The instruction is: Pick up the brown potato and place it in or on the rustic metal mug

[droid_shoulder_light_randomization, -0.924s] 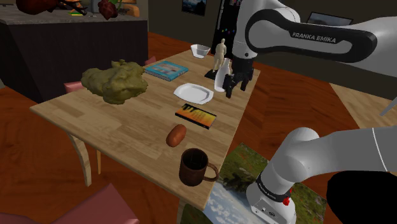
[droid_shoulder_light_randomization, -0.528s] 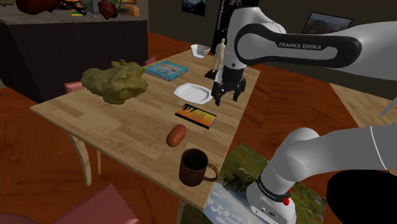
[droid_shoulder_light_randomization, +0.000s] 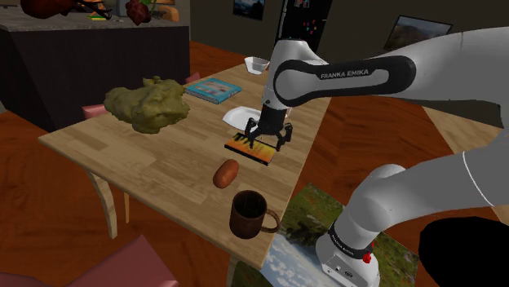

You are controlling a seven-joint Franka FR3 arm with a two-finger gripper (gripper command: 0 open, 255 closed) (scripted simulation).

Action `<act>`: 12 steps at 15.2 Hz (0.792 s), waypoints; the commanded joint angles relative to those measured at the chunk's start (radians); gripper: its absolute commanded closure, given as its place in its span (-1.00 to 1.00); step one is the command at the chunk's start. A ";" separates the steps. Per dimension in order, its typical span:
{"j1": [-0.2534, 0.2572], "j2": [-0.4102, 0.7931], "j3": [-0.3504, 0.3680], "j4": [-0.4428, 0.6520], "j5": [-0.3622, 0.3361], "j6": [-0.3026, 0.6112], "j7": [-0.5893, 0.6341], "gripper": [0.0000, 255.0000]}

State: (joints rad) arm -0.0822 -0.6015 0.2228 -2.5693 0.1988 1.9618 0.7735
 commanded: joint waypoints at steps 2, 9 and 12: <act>-0.018 0.078 0.045 -0.010 0.067 0.121 0.147 -1.00; -0.059 0.304 0.136 0.023 0.168 0.397 0.437 -1.00; -0.056 0.338 0.146 0.010 0.170 0.445 0.438 -1.00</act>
State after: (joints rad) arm -0.1389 -0.2767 0.3644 -2.5539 0.3664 2.3860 1.2070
